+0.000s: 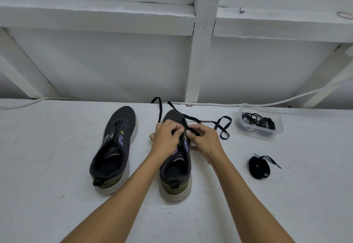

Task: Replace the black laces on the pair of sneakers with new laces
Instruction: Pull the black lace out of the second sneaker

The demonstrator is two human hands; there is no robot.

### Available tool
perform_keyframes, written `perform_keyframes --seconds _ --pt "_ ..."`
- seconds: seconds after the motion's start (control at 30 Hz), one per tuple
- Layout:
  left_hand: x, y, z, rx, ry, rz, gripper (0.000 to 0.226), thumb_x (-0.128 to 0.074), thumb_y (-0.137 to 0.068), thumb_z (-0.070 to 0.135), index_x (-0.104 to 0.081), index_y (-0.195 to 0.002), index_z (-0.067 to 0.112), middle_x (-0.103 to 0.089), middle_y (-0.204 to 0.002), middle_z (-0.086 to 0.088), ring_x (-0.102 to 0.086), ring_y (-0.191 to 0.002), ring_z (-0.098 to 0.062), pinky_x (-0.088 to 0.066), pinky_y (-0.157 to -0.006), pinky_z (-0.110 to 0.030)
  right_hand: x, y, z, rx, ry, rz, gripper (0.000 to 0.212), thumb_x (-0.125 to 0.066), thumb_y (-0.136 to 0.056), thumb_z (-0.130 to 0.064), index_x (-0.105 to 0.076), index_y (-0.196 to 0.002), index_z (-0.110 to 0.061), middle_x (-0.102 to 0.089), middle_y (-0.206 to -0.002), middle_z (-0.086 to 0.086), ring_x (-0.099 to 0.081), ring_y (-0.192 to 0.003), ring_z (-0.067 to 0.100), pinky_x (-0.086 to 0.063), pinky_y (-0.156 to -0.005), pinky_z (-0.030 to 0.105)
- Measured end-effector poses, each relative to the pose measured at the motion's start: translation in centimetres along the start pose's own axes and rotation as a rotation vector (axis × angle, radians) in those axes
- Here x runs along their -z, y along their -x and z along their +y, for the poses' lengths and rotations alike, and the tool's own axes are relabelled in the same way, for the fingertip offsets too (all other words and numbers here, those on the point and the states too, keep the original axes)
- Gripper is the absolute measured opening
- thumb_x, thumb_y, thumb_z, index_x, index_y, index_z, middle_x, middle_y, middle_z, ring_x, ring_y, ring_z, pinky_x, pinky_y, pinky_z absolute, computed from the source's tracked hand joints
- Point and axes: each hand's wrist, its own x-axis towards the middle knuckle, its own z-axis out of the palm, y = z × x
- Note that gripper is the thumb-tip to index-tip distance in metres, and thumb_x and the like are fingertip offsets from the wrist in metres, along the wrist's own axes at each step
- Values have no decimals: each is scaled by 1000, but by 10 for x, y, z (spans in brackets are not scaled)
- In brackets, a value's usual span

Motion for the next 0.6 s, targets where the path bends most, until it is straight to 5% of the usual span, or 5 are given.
perform_keyframes --seconds 0.27,0.47,0.6 --pt "1 -2 1 -77 -101 -11 17 -54 -99 26 -57 -85 34 -54 -95 17 -41 -106 -7 -26 -86 -36 2 -2 -3 0 59 -6 15 -74 -90 -8 -76 -94 -23 -77 -92 -3 -71 -87 16 -62 -75 39" --pt "-1 -5 4 -145 -204 6 14 -57 -97 25 -63 -86 30 -53 -94 16 -42 -105 -7 -17 -77 -32 2 -5 -6 -64 39 3 9 -66 -95 -11 -74 -93 -15 -72 -86 7 -68 -82 23 -60 -81 49" --pt "1 -5 3 -63 -148 -15 11 -59 -96 32 -66 -89 33 -57 -100 15 -46 -108 -8 -25 -86 -33 -2 -4 -3 -8 81 54 10 -66 -90 -20 -72 -82 -24 -72 -84 3 -71 -87 35 -59 -83 57"
